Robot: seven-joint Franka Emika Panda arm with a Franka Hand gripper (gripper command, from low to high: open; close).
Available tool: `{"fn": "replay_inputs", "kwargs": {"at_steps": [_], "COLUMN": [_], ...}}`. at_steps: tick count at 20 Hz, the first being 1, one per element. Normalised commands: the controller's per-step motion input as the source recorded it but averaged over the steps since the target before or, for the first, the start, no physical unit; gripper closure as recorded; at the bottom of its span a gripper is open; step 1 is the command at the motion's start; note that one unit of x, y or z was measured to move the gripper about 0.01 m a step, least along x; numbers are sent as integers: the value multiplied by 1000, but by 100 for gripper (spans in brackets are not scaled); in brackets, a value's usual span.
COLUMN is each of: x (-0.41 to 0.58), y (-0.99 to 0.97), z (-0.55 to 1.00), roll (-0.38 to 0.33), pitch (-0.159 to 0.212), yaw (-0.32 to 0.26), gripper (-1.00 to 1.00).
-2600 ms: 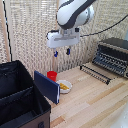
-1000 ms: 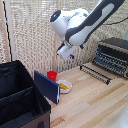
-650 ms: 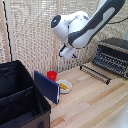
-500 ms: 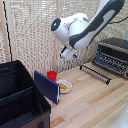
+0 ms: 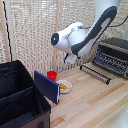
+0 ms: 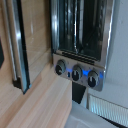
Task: Gently stretch your hand towards the oven tray's handle, obtaining a firm grip, and draw it cautiously out of the oven. Transition your grip to the hot dog bowl, gingerly seizing the edge, and elevate it from the surface. Hover the bowl over the tray, delicately lower it, and temper your grip, establishing the bowl's equilibrium.
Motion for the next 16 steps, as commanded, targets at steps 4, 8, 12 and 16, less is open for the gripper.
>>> {"fn": "replay_inputs", "kwargs": {"at_steps": [4,8,12,16], "x": [2,72,87,5], "y": [-496,-621,-622,-516], "z": [-63,-145,-73,-63], "roll": [-181,-95,-3,-16], "pitch": [-1,0,4,16], "yaw": [-1,25,98,233], "gripper": [-100,-100,-100,-100]}}
